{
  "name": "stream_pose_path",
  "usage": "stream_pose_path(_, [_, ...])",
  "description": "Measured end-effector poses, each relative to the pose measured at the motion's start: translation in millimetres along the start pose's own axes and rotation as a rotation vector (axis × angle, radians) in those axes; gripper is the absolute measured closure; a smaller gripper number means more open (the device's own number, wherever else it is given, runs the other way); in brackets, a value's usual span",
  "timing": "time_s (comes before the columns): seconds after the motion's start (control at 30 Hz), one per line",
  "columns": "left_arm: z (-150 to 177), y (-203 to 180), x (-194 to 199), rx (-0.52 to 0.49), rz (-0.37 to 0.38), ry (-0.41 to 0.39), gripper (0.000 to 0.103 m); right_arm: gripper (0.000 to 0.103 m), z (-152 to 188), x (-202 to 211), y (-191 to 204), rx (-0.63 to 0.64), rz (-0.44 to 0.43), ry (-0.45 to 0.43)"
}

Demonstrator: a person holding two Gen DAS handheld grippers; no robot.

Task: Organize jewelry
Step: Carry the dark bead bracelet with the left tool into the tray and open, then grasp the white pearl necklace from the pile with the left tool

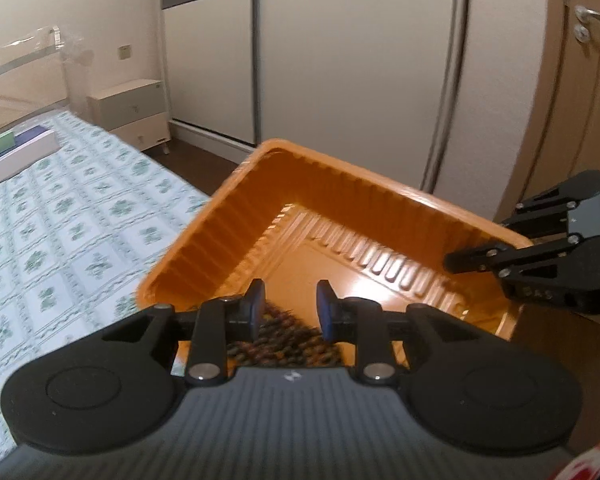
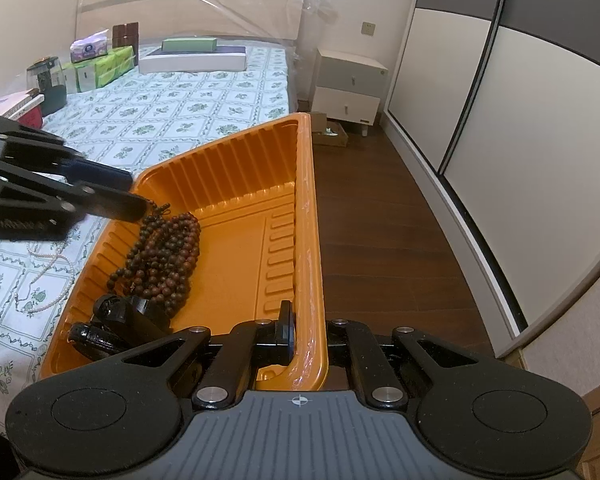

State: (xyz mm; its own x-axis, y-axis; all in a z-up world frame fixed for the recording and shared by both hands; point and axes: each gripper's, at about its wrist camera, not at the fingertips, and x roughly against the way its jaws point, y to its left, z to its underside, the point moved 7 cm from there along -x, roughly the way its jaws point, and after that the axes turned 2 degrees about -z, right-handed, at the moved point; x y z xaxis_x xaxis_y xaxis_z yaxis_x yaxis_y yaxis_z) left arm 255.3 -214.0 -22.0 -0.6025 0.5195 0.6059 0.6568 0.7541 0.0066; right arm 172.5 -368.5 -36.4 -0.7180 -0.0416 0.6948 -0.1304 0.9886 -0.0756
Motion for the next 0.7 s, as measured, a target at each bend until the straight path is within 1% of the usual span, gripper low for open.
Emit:
stream_pose_path(0.2, [21,48,26,0.058,-0.096,0.000,0.078,0.097,1,0,0,-0.003,-0.002,-0.002])
stream_pose_path(0.4, [59,116,67,0.163,-0.250,0.003,0.077,0.097,0,0,-1,-0.001,-0.001,-0.003])
stream_pose_path(0.47, [73,135,79,0.201,-0.288,0.010,0.077,0.097,1,0,0,-0.002,0.001,-0.003])
stream_pose_path(0.53, [88,148,88,0.228,-0.314,0.026,0.077,0.097,1,0,0,-0.001,0.003,-0.003])
stream_pose_path(0.6, [102,153,93,0.243,-0.330,0.039,0.077,0.097,1,0,0,-0.001,0.005,-0.003])
stream_pose_path(0.7, [119,150,94,0.253,-0.330,0.053,0.077,0.097,1,0,1,0.002,0.006,-0.001])
